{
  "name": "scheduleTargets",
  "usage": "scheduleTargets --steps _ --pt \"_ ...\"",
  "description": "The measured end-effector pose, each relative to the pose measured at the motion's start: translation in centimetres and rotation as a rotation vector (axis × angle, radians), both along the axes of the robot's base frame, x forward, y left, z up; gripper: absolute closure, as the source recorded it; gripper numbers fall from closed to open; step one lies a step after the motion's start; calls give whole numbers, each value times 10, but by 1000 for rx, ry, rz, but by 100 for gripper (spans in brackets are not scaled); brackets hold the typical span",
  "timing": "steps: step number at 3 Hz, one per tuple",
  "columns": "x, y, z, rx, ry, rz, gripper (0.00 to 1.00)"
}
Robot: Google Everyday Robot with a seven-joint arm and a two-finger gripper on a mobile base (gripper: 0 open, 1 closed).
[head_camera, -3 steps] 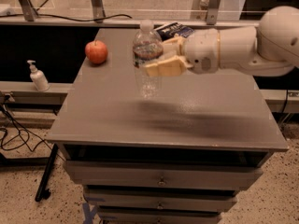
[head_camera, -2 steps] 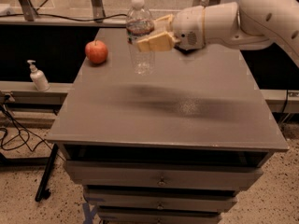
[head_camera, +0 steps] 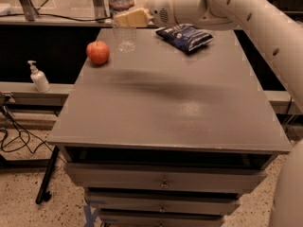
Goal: Move water bottle near apple
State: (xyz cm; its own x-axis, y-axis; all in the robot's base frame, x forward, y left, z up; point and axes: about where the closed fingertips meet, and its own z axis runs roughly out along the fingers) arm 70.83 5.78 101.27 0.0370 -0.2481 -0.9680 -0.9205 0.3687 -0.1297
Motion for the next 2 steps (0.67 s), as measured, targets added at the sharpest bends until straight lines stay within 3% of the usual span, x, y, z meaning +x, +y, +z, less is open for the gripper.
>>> scheduleTargets --steps 2 --pt "44 35 -23 36 20 -52 100"
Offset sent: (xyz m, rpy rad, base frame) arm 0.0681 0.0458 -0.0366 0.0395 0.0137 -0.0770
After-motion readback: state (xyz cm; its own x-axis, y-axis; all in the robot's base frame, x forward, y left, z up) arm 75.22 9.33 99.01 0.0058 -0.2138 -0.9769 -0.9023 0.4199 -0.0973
